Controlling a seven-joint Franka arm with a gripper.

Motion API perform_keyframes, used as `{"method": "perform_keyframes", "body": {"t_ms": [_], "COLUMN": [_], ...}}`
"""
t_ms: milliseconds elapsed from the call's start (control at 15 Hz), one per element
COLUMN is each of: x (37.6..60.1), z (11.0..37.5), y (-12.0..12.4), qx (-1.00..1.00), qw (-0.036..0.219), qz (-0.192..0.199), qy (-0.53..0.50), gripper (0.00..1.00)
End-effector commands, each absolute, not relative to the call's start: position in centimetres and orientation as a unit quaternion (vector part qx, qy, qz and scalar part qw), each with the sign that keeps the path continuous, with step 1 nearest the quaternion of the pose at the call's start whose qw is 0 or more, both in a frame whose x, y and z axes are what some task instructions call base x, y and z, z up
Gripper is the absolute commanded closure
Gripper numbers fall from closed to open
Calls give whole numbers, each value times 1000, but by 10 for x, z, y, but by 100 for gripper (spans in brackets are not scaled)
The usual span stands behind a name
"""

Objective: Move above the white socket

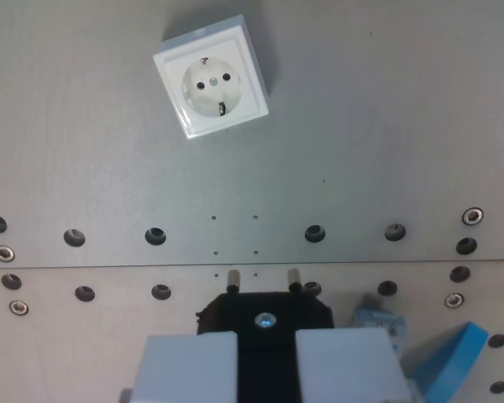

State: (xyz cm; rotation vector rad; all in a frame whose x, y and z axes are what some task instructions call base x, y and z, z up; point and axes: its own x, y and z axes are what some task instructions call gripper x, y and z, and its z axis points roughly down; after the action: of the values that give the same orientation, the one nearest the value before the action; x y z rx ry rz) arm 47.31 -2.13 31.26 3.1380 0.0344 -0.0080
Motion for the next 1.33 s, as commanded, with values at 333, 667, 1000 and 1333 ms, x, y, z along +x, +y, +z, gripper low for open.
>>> {"method": "perform_keyframes", "body": {"t_ms": [333, 667, 1000, 1333], "x": [473, 473, 474, 474], "z": [312, 310, 303, 291], "y": [-21, -21, -20, -19], "qx": [1000, 1000, 1000, 999], "qw": [2, 2, 2, 1], "qz": [-2, -2, 6, 20], "qy": [11, 17, 30, 44], "gripper": [100, 100, 100, 100]}}
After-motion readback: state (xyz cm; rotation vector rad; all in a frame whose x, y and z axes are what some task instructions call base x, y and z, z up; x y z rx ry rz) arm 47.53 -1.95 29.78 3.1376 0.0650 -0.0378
